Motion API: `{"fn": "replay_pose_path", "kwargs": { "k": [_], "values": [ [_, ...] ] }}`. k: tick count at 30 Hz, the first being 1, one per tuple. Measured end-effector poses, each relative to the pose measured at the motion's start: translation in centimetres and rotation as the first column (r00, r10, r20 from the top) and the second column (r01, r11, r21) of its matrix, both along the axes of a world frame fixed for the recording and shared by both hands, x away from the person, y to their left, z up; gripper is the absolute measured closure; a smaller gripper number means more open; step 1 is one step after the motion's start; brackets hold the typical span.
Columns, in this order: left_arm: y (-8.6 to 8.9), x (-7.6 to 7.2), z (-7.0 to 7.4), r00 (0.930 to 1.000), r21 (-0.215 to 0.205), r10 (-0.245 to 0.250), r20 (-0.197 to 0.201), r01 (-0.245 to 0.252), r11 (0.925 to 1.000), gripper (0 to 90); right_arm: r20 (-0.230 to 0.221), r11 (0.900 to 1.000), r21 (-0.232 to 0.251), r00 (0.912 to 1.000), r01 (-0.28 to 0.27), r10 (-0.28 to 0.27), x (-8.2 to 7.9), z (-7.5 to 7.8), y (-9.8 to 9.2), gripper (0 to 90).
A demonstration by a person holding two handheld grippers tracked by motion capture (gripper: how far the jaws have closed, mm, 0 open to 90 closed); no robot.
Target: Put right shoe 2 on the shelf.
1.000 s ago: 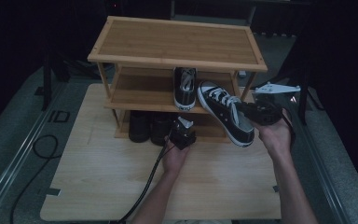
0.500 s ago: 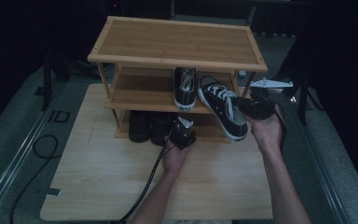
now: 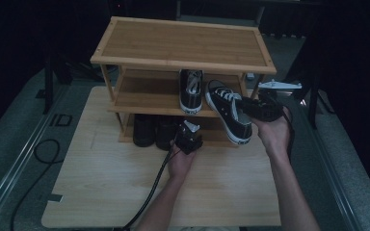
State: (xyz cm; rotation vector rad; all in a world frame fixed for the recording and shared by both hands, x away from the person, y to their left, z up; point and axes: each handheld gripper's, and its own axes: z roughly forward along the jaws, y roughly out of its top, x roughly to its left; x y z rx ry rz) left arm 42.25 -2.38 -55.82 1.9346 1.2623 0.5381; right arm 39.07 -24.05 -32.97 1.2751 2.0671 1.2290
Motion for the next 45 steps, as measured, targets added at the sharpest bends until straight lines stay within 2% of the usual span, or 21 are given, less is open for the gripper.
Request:
{"fn": "replay_pose_path", "kwargs": {
  "k": [2, 4, 18, 23, 25, 31, 38, 45],
  "values": [
    [0.0, 0.0, 0.0, 1.0, 0.001, 0.0, 0.0, 0.0, 1.0, 55.6, 0.019, 0.999, 0.035, 0.9998, -0.001, 0.0, -0.2, 0.0, -0.4, 55.5],
    [0.0, 0.0, 0.0, 1.0, 0.0, 0.0, 0.0, 0.0, 1.0, 55.6, 0.032, 0.998, 0.066, 0.9995, -0.001, -0.001, -0.4, 0.2, -0.8, 53.0],
    [0.0, 0.0, 0.0, 1.0, 0.0, 0.0, 0.0, 0.0, 1.0, 55.6, 0.089, 0.999, 0.051, 0.996, -0.017, 0.013, -2.2, 0.9, -1.9, 49.0],
    [0.0, 0.0, 0.0, 1.0, 0.0, 0.0, 0.0, 0.0, 1.0, 55.6, 0.088, 0.999, 0.039, 0.9958, -0.029, 0.026, -2.3, 1.0, -1.8, 49.8],
    [0.0, 0.0, 0.0, 1.0, 0.0, 0.0, 0.0, 0.0, 1.0, 55.5, 0.086, 1.0, 0.019, 0.9961, -0.024, 0.022, -2.2, 0.8, -1.6, 50.0],
    [0.0, 0.0, 0.0, 1.0, 0.0, -0.001, 0.0, 0.001, 1.0, 55.6, 0.112, 0.999, 0.043, 0.9935, -0.026, 0.021, -2.7, 0.9, -1.8, 51.7],
    [0.0, 0.0, 0.0, 1.0, 0.0, 0.0, 0.0, 0.0, 1.0, 55.5, 0.128, 0.999, 0.029, 0.9911, -0.04, 0.036, -4.1, 1.4, -2.4, 65.3],
    [0.0, 0.0, 0.0, 1.0, 0.0, 0.0, 0.0, 0.0, 1.0, 55.6, 0.153, 1.0, -0.024, 0.9882, 0.004, 0.0, -5.9, 1.3, -3.4, 88.0]
  ]
}}
